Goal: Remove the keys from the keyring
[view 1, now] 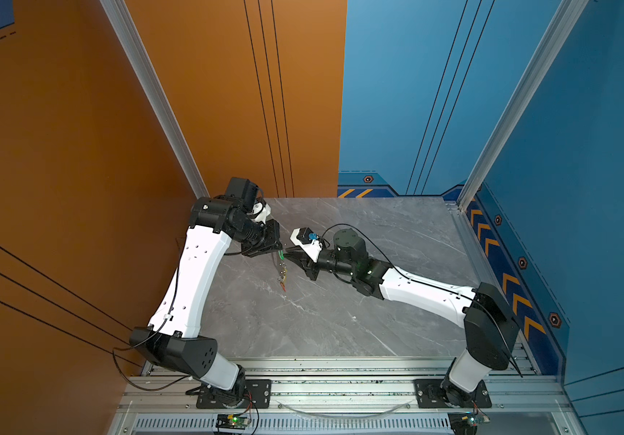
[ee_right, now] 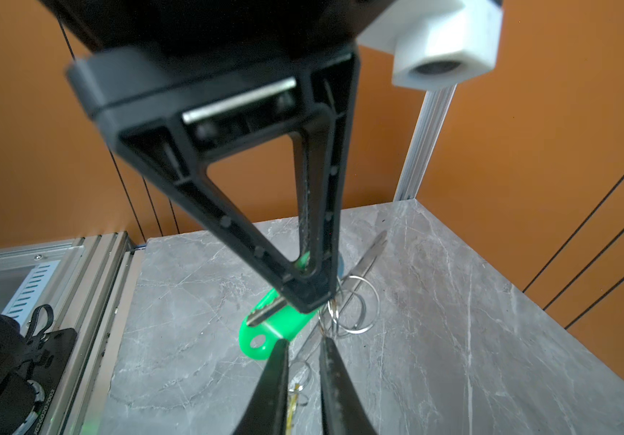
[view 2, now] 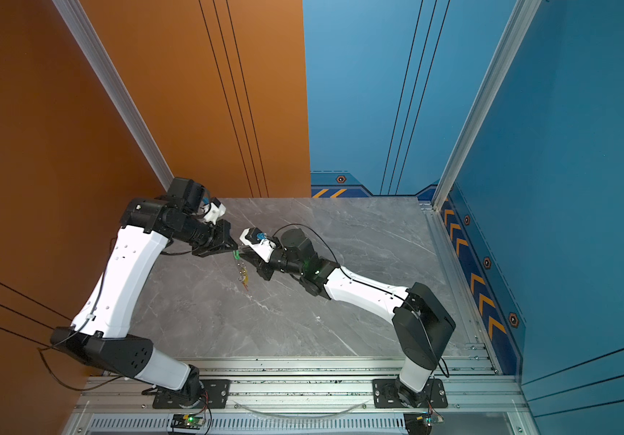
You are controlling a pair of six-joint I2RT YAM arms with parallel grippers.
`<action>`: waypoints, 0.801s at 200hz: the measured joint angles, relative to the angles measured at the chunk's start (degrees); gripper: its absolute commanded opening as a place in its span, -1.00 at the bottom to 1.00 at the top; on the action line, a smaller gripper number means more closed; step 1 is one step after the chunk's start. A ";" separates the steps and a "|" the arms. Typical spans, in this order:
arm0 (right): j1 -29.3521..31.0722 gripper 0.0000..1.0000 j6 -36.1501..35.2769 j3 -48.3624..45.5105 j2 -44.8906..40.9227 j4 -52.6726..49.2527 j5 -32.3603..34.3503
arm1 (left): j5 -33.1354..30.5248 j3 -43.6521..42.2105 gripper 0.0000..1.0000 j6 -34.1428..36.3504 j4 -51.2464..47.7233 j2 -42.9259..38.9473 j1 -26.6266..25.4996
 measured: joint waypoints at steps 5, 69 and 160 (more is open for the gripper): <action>0.00 -0.64 -0.02 0.00 0.26 -0.02 -0.02 | -0.15 0.00 -1.00 0.11 -0.04 0.00 0.00; -1.07 -0.59 0.72 0.31 1.92 0.13 -1.05 | -0.11 0.00 -1.00 2.14 -0.02 -0.61 -1.42; -1.57 -0.80 1.49 2.16 1.92 0.02 -3.15 | -0.13 0.31 -1.00 4.07 -0.02 -0.61 -2.36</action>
